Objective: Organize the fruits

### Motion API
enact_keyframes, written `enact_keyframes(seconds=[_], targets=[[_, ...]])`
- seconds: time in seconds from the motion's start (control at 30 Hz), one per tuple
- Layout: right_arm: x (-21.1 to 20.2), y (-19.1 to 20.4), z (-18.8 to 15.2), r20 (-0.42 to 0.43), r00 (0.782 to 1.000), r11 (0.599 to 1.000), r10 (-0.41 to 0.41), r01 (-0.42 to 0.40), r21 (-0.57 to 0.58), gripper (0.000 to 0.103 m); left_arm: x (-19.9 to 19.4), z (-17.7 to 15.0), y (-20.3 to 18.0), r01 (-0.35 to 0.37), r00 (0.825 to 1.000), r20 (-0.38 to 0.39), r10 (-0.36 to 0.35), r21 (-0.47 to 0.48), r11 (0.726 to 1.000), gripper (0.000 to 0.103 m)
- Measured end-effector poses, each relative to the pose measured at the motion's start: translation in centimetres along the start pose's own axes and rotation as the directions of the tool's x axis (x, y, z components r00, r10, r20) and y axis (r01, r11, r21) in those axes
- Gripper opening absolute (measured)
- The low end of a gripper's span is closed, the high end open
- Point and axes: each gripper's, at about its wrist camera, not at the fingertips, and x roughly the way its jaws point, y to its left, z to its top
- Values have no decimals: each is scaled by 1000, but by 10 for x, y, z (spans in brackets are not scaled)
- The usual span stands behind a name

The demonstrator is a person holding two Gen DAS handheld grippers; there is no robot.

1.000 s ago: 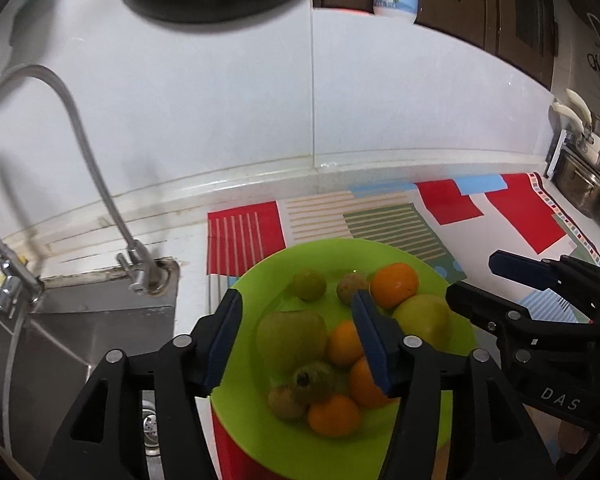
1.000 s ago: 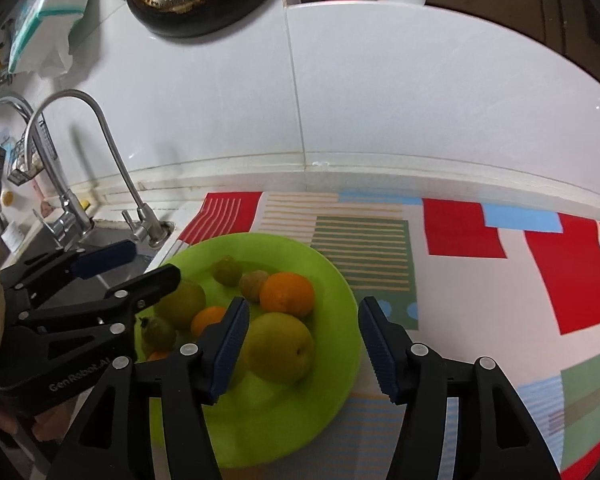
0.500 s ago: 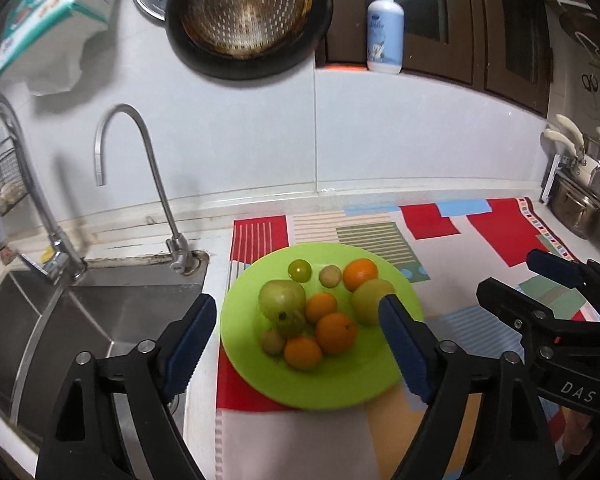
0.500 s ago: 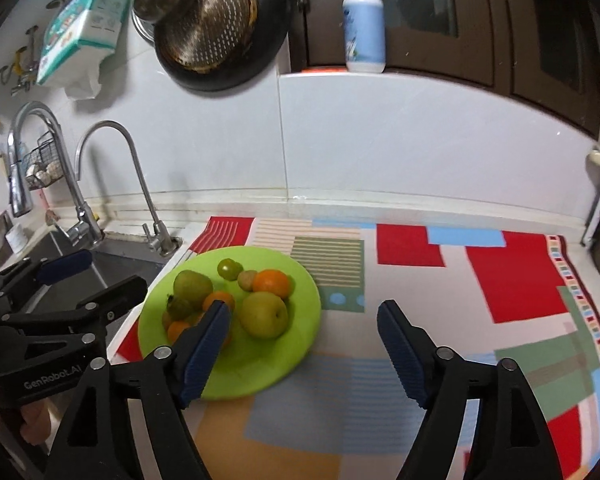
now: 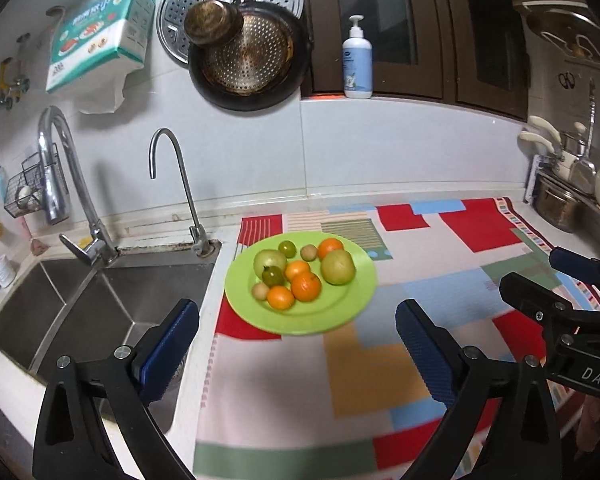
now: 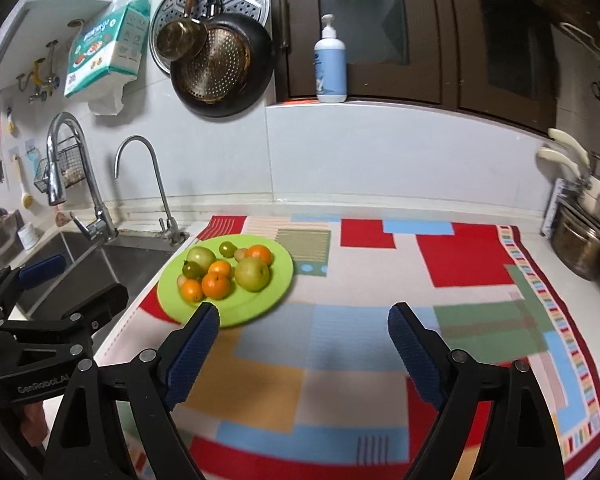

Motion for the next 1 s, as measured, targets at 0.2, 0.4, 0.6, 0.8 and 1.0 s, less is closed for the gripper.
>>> enact_keyframes(seconds=[0.2,0.4,0.6,0.8,1.0], targets=[[-41,-10,-20,17,1000,1000,-3,3,7,87,-39,-15,-15,4,1000,13,-4,-8,1000,103],[-76,-18,-36,36,999,1000,-12,12,6,87,-68,-23,-29,7,999,35,-7,5,1000,103],[-98,-25,-43,51,999,1000,-17,16,13,87,-90,-29,-37,3,998,56,-3,7,1000,103],[-116,-27,-48,68,998,1000,-20,20,6,87,-106,-33,-42,-3,998,63,2,8,1000,103],[-129,-30,-52,77,997,1000,-22,22,7,87,-116,-37,-46,-1,998,63,1,7,1000,103]])
